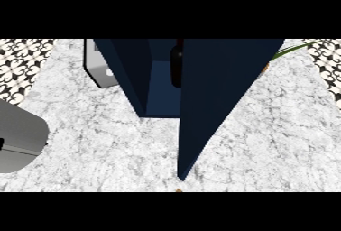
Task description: Pick up the wine, place it into the cabinet and close the cabinet
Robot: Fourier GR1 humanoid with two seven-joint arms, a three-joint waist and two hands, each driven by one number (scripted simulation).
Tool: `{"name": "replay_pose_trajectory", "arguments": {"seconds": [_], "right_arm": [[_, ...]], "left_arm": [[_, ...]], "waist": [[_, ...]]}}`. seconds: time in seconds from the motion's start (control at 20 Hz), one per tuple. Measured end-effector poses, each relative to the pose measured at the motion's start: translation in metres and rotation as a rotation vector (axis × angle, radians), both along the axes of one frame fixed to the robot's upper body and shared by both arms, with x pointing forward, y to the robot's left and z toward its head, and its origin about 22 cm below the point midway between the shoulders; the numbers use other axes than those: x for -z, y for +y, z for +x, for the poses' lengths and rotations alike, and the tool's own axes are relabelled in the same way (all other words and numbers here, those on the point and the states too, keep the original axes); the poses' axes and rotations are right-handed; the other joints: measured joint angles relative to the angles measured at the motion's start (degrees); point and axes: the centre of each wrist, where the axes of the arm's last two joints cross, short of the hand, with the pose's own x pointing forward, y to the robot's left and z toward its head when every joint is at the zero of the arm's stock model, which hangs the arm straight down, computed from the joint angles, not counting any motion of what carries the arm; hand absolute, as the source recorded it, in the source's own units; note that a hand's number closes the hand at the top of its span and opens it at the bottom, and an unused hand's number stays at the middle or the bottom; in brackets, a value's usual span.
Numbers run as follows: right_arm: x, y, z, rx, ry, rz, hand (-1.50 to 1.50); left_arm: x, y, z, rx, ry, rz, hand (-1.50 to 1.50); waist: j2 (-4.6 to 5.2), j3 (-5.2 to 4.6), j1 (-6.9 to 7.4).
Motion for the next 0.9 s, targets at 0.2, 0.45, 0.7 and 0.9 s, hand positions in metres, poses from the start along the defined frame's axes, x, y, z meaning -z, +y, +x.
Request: {"name": "replay_pose_trajectory", "arguments": {"seconds": [0.2, 0.45, 0.7, 0.9], "right_arm": [[-0.006, 0.008, 0.006, -0.023, 0.001, 0.029, 1.50], [-0.023, 0.043, 0.036, -0.051, -0.009, 0.070, 1.50], [-0.046, 0.082, 0.075, -0.032, -0.036, 0.082, 1.50], [-0.058, 0.106, 0.105, 0.012, -0.098, 0.056, 1.50]], "left_arm": [[0.000, -0.003, 0.002, 0.008, 0.003, -0.003, -1.50], [-0.001, -0.008, 0.009, 0.012, 0.000, -0.013, -1.50], [0.002, -0.010, 0.014, 0.000, 0.002, -0.014, -1.50], [0.002, -0.008, 0.016, -0.002, -0.004, -0.016, -1.50]], "waist": [[0.17, 0.00, 0.53], [0.44, 0.03, 0.99], [0.46, 0.07, 1.09], [0.45, 0.10, 1.00]]}}
